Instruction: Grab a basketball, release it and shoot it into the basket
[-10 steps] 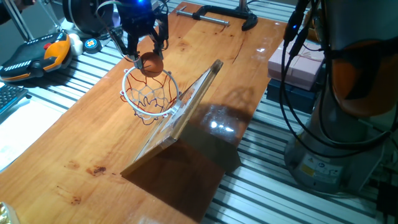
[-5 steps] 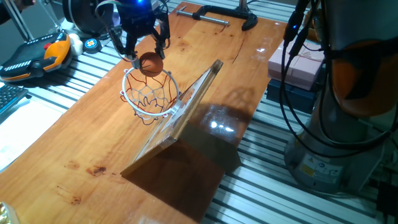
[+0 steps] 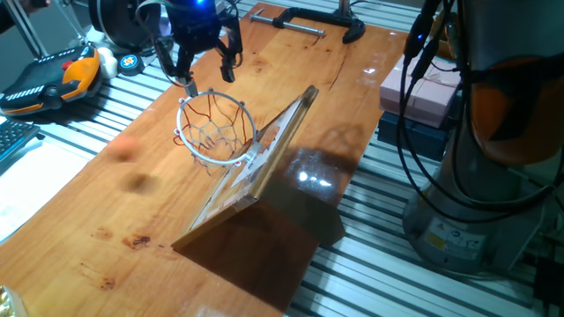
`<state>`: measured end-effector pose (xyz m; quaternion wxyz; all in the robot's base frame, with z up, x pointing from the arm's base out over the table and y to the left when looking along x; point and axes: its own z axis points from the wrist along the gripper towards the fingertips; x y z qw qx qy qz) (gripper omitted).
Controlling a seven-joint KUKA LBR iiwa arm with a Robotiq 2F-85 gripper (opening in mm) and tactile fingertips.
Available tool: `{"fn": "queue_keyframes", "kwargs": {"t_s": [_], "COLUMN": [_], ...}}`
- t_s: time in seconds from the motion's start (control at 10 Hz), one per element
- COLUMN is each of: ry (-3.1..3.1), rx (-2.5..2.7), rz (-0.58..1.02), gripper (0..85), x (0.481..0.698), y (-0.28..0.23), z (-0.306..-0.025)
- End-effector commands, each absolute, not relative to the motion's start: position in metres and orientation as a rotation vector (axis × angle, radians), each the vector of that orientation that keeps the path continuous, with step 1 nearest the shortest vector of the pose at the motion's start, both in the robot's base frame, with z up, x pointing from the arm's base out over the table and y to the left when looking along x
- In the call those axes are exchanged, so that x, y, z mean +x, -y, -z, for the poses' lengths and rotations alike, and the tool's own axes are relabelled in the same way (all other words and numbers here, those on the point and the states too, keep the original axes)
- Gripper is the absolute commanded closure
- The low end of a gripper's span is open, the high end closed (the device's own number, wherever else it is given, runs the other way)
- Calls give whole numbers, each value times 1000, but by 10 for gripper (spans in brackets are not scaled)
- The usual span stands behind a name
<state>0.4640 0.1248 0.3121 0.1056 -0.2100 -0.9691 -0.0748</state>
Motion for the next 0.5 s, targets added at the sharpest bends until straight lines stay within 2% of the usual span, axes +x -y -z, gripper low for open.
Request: {"fn": "queue_keyframes", "kwargs": {"t_s": [0.0,0.2,0.4], "ry": [2865,2878,2866], "rx": [-596,-569,-553], "rz": [231,248,243], "gripper": [180,187,200], "x": [464,467,479], "y": [-125,-123,-111], "z": [-312,-313,-320]}}
